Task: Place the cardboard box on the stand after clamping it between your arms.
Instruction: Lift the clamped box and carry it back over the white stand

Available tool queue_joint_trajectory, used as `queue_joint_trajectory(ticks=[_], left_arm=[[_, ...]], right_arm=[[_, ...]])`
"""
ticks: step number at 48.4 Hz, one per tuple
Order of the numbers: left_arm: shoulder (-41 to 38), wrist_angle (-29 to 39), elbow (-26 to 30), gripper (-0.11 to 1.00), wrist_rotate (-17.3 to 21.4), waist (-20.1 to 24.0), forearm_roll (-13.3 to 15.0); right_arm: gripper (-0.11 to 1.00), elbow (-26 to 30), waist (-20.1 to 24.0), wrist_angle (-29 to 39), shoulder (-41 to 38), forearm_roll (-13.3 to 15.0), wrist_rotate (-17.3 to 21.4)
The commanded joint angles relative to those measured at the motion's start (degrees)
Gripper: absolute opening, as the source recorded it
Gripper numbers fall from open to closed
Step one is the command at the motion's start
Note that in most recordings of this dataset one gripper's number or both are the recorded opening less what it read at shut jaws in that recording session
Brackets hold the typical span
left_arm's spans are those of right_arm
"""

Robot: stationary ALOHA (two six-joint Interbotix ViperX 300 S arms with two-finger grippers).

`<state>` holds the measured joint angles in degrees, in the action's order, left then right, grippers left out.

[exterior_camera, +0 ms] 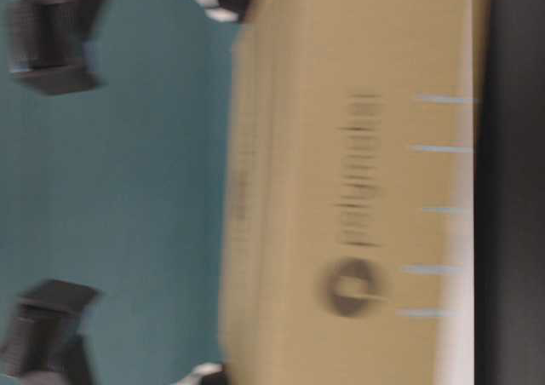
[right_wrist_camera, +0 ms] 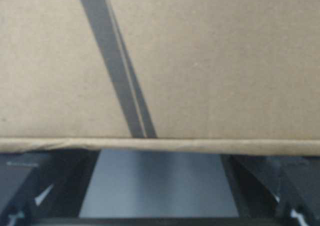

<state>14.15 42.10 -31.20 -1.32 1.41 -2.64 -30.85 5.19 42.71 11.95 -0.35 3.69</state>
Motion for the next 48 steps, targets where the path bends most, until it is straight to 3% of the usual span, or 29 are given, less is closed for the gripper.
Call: queue_joint_trajectory(ticks=[1,9,29,38,48], left_arm=[[0.9,2.2,7.5,0.8,-0.2,3.2,0.1],[-0.4,6.2,9.8,0.8,5.3,4.0,0.1],[-2.6,6.2,9.7,0.8,6.5,6.4,0.1],[-3.9,5.8,10.1,0.8,7.1,10.1,-0.1],[-5.7,5.3,10.6,0.8,10.9,14.3,-0.1]], right_arm=[[0.83,6.2,-1.8,2.0,0.8,-0.3,0.0],[0.83,6.9,-2.7,4.1,0.4,-0.2,-3.4],[0.83,5.2,-6.2,2.1,-0.2,-0.2,-7.8],[0.83,4.3,-8.9,1.0,-1.4,-0.3,-10.9],[0.83,3.5,-12.0,-2.2,-3.0,-0.3,-14.4]])
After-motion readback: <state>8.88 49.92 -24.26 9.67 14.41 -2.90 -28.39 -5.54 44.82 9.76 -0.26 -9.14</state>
